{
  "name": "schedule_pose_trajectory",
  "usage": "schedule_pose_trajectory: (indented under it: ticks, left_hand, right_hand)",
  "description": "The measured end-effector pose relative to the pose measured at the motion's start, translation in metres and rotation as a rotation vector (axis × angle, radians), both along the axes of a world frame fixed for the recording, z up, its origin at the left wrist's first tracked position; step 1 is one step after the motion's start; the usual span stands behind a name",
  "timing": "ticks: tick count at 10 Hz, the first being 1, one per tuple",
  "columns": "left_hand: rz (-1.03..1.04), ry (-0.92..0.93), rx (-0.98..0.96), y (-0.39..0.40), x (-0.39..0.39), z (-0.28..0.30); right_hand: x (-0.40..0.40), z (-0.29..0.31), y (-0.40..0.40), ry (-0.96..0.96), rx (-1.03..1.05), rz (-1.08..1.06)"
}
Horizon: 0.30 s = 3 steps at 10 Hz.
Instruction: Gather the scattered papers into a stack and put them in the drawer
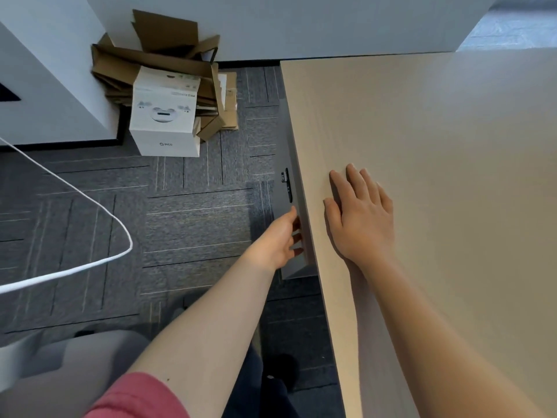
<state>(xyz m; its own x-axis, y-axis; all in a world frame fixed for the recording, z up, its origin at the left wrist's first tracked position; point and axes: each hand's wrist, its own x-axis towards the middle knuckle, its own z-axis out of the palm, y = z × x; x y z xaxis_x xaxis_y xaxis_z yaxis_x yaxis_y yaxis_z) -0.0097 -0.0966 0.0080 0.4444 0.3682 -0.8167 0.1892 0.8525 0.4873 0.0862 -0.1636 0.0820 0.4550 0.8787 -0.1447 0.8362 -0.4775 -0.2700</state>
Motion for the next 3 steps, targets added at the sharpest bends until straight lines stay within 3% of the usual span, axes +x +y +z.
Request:
schedule_pose_trajectory:
  ticks: [2,3]
  left_hand:
    - [-0.089,0.067,0.027,0.009,-0.001,0.003]
    - [-0.150,0.182,0.258,0.008,-0.002,0.021]
  right_hand:
    - [0.001,0.000,0.002,0.014,-0.002,0.008]
    - [0.003,0.006,-0.004,0.151,-0.027,-0.007]
